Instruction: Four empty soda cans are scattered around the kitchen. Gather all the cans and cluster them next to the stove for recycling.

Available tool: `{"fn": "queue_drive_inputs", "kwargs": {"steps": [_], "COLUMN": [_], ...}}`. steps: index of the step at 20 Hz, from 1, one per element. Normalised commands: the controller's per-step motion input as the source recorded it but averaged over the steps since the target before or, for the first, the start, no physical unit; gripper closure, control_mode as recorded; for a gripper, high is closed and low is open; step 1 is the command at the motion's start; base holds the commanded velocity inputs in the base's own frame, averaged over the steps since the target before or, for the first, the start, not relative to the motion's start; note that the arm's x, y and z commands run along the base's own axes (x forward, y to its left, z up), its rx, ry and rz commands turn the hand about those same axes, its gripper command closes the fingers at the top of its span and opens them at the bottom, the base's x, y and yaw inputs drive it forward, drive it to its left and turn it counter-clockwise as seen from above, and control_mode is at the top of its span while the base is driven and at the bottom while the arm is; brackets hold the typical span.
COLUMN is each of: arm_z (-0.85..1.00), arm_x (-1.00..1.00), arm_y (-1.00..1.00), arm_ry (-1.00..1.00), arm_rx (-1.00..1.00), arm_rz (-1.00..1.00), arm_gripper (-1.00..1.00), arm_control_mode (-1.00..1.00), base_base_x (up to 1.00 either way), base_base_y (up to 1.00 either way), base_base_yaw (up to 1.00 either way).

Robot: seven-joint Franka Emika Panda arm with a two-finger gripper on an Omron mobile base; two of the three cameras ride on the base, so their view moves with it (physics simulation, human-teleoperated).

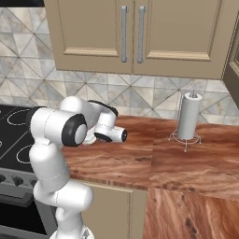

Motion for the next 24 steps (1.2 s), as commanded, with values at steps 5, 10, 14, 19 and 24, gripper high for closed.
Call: {"fn": "queue_drive_inputs", "kwargs": {"steps": [5,10,14,19,24], "arm_z": [0.34,0.34,0.29,0.3,0.41], "arm_x": [-0.1,-0.16,-0.27,-0.44,-0.5], "arm_y": [-0.03,-0.03,-0.03,-0.04,-0.06], "arm_ry": [0.0,0.0,0.0,-0.02,-0.03], "arm_rx": [0.0,0.0,0.0,0.0,0.0], "arm_rz": [0.0,0.0,0.0,-0.03,-0.05], "arm_gripper": [-1.0,-1.0,-1.0,-1.0,-1.0], "arm_control_mode": [-1.0,-1.0,-1.0,-1.0,-1.0], "base_base_x": [0.0,0.0,0.0,0.0,0.0], "base_base_y": [0.0,0.0,0.0,0.0,0.0], "base_base_yaw": [0.0,0.0,0.0,0.0,0.0]}}
